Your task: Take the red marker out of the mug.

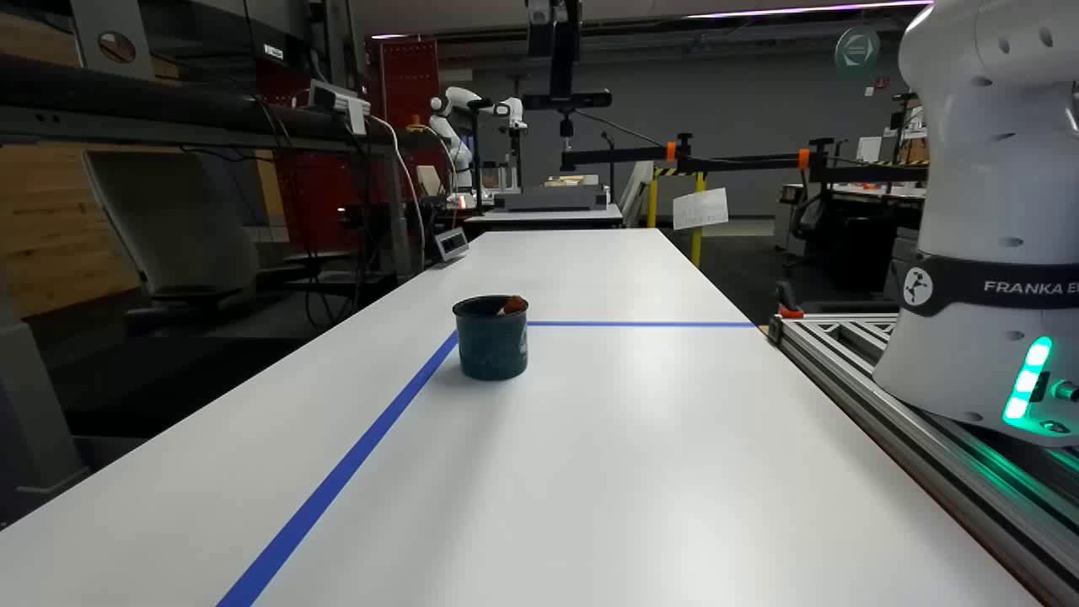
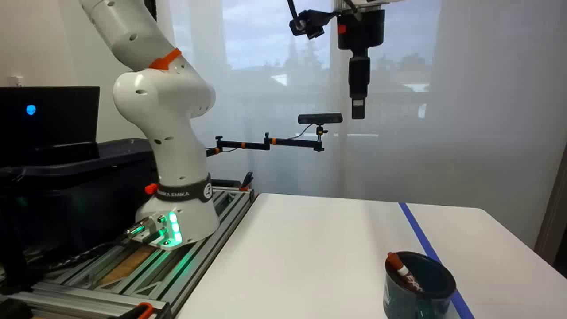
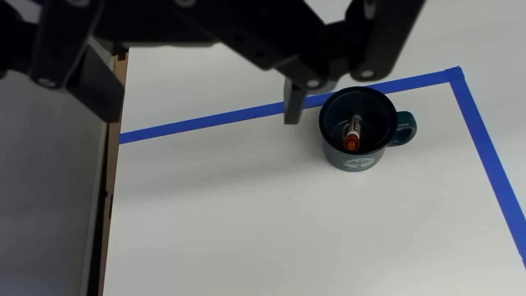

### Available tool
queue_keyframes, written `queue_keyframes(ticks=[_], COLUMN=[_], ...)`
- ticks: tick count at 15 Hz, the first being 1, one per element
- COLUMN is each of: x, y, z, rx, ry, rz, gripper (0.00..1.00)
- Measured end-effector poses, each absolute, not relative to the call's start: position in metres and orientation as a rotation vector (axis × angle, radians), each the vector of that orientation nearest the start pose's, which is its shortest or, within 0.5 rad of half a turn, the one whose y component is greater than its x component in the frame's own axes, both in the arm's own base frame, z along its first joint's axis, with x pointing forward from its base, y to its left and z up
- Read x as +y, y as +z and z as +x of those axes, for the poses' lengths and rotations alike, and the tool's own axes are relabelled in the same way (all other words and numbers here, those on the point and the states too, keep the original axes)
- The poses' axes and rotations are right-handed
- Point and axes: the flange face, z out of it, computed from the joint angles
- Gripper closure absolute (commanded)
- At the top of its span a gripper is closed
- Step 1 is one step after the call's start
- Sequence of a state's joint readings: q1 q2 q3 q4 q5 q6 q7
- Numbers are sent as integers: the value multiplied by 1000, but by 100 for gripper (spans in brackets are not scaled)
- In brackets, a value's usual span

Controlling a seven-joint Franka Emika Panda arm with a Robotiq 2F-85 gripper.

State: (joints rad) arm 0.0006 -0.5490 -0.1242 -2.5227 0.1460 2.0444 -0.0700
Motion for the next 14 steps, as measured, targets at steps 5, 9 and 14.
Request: queue_keyframes(ticks=[5, 9, 14], x=[-42, -45, -75], y=[470, 464, 432], z=[385, 387, 406], rx=[148, 162, 240], ry=[-122, -91, 69], rz=[-2945, -2941, -2837], gripper=[0, 0, 0])
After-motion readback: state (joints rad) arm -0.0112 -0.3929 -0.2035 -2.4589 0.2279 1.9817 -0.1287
